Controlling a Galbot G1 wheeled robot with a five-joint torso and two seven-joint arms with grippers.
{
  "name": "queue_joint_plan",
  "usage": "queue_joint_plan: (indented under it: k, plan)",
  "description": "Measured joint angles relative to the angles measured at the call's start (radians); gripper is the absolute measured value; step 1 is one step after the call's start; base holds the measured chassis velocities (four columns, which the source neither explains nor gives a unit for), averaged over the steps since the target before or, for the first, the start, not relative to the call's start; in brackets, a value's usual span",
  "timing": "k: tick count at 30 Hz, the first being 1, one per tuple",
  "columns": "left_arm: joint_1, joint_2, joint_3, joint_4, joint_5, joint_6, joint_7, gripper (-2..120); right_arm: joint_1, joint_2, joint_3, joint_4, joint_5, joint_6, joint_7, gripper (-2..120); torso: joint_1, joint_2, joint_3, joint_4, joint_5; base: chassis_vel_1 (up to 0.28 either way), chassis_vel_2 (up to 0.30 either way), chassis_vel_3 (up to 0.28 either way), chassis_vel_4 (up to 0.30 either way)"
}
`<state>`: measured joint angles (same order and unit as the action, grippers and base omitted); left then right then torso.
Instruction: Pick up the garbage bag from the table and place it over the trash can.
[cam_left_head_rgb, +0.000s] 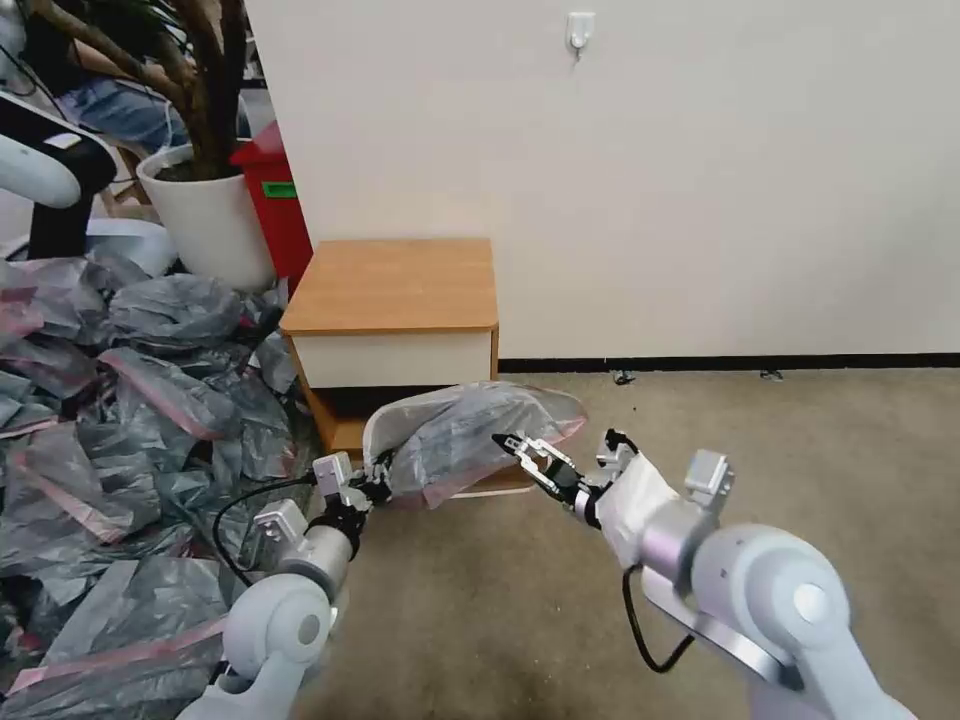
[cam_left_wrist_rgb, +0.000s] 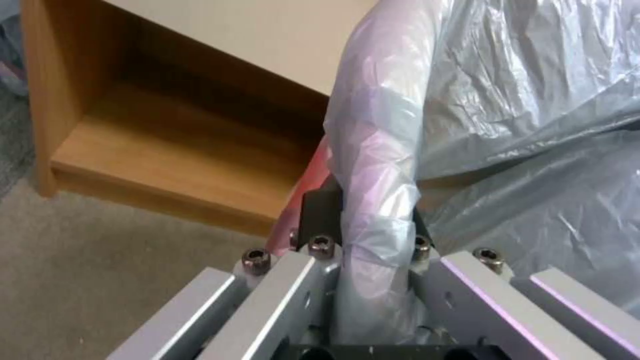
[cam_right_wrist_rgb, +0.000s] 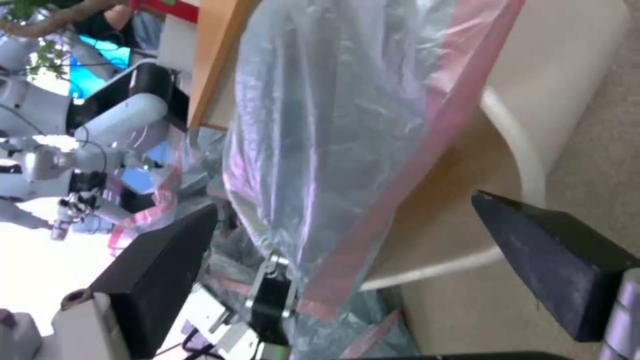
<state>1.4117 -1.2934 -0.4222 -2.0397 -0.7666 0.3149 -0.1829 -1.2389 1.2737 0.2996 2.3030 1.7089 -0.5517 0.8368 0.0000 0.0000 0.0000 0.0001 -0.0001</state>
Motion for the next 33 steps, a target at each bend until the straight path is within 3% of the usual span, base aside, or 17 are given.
queue_joint_plan:
  k: [20, 29, 33]
  plan:
    - [-0.004, -0.004, 0.022, 0.004, 0.007, 0.000, -0.002, 3, 0.036, 0.031, -0.042, -0.051, -0.073, 0.014, -0.017, 95, 0.000, 0.000, 0.000, -0.0001, 0.0001, 0.000, 0.000, 0.000, 0.000]
    - [0.005, -0.011, 0.024, -0.003, 0.007, 0.000, -0.002, 3, 0.017, 0.041, -0.053, -0.054, -0.128, 0.023, -0.058, 76, 0.000, 0.000, 0.000, -0.0001, 0.0001, 0.000, 0.000, 0.000, 0.000]
    - [0.015, -0.011, 0.023, -0.009, 0.007, 0.000, -0.003, 3, 0.005, 0.040, -0.049, -0.049, -0.141, 0.029, -0.079, 58, 0.000, 0.000, 0.000, -0.0001, 0.0001, 0.000, 0.000, 0.000, 0.000]
